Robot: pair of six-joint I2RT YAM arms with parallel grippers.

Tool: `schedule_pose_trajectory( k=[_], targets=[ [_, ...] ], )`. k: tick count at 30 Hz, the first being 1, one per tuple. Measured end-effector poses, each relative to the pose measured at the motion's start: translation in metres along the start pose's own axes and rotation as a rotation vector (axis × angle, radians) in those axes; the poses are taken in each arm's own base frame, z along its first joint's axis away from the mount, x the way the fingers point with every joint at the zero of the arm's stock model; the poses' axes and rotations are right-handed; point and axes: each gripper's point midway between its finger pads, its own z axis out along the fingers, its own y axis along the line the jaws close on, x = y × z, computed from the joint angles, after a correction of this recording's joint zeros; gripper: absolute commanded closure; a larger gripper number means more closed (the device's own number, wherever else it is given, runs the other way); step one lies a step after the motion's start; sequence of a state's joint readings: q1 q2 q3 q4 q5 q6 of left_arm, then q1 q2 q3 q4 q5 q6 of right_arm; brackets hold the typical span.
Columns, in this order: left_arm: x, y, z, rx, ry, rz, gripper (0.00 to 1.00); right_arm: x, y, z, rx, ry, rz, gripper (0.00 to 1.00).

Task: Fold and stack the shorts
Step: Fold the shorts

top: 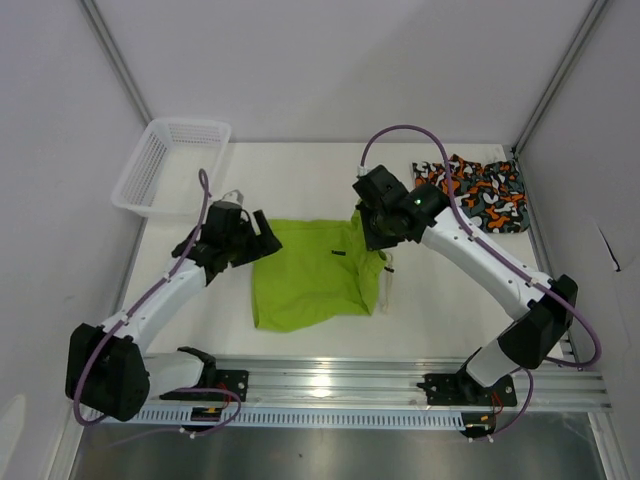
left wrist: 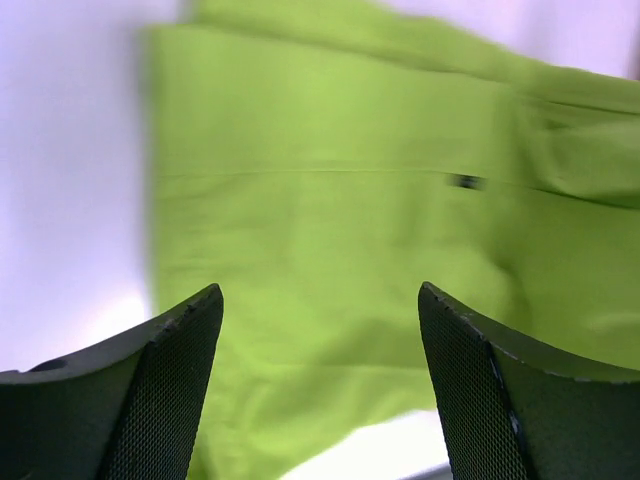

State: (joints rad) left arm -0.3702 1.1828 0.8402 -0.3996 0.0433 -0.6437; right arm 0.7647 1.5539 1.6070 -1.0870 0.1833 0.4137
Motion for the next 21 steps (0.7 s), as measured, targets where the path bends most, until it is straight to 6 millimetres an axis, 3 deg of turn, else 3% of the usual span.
schedule_pose_trajectory(
  k=[3,6,10,16,21],
  targets=[
    [0.018,0.058,0.010,-0.122,0.054,-0.067,0.19,0.003,0.002,0.007,0.009,0.018,-0.016,1.00],
    [0.036,0.092,0.015,-0.196,0.104,-0.121,0.19,0.006,0.005,0.015,0.017,0.040,-0.033,1.00],
    [0.039,0.100,0.022,-0.208,0.108,-0.133,0.21,0.010,0.008,0.021,0.026,0.054,-0.054,1.00],
    [0.039,0.112,0.042,-0.214,0.098,-0.150,0.50,0.010,0.015,0.024,0.045,0.052,-0.081,1.00],
    [0.047,0.119,0.053,-0.214,0.108,-0.151,0.60,0.006,0.026,0.028,0.081,0.051,-0.121,1.00]
  ],
)
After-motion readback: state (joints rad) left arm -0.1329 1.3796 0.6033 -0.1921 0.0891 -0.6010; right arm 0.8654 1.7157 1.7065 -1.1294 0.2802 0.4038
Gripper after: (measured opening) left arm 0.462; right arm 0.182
